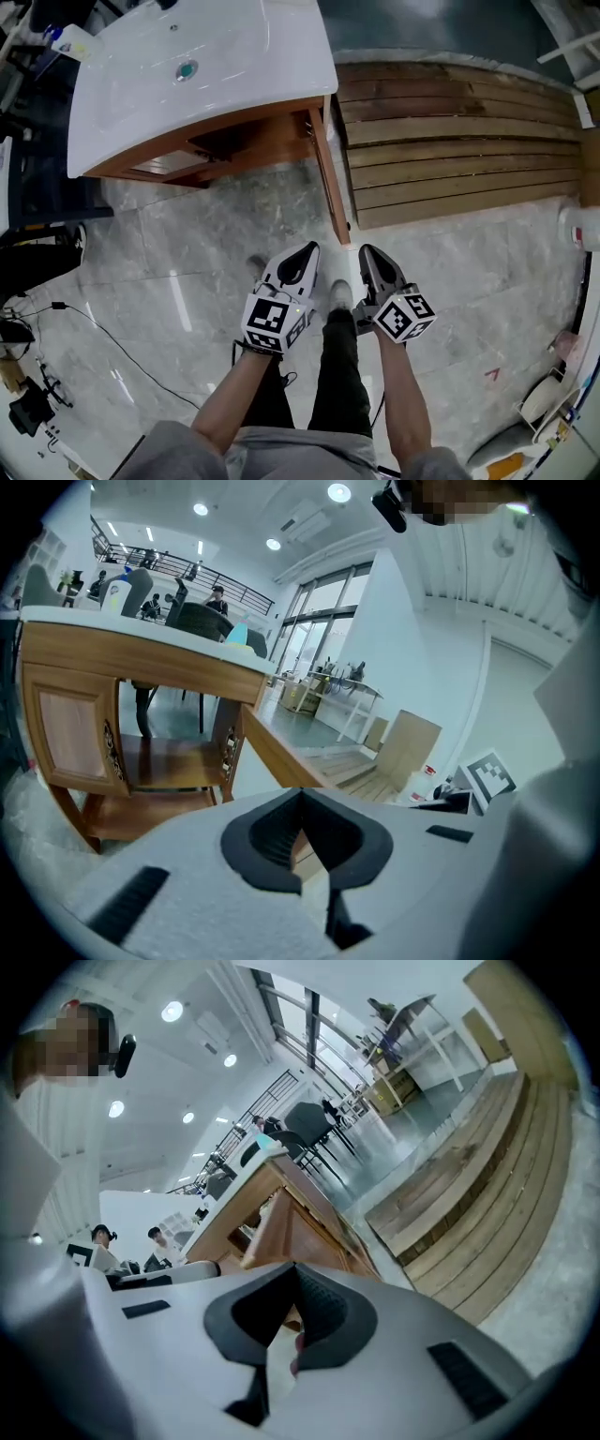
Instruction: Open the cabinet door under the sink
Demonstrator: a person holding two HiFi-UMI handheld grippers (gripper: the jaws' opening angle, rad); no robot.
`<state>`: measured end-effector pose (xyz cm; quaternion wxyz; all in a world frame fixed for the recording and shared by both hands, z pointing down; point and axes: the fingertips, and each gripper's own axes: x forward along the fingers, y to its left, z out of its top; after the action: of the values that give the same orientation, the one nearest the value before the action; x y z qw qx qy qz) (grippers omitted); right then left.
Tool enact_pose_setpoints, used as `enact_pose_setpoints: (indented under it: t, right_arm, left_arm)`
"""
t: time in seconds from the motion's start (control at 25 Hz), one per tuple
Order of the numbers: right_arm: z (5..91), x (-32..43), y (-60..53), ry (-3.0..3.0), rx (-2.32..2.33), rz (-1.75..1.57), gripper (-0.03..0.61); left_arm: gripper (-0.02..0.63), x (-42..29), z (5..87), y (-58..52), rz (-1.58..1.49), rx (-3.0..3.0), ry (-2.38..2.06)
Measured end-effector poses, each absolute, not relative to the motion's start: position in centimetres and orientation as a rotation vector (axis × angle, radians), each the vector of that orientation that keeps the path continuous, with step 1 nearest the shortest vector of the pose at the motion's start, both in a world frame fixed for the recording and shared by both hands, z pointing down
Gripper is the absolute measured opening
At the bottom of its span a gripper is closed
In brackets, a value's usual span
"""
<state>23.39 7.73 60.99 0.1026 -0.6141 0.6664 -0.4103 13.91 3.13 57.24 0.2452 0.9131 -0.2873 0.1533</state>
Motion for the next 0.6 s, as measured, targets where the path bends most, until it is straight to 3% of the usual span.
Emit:
enact_pose_setpoints:
  t: [0.6]
  right_arm:
    - [34.8,21.8,5.5,2.193,-1.923,-0.735,0.008]
  left_arm:
    - [0.008,13.6,34.8,2.2,0.321,2.697,-0.730]
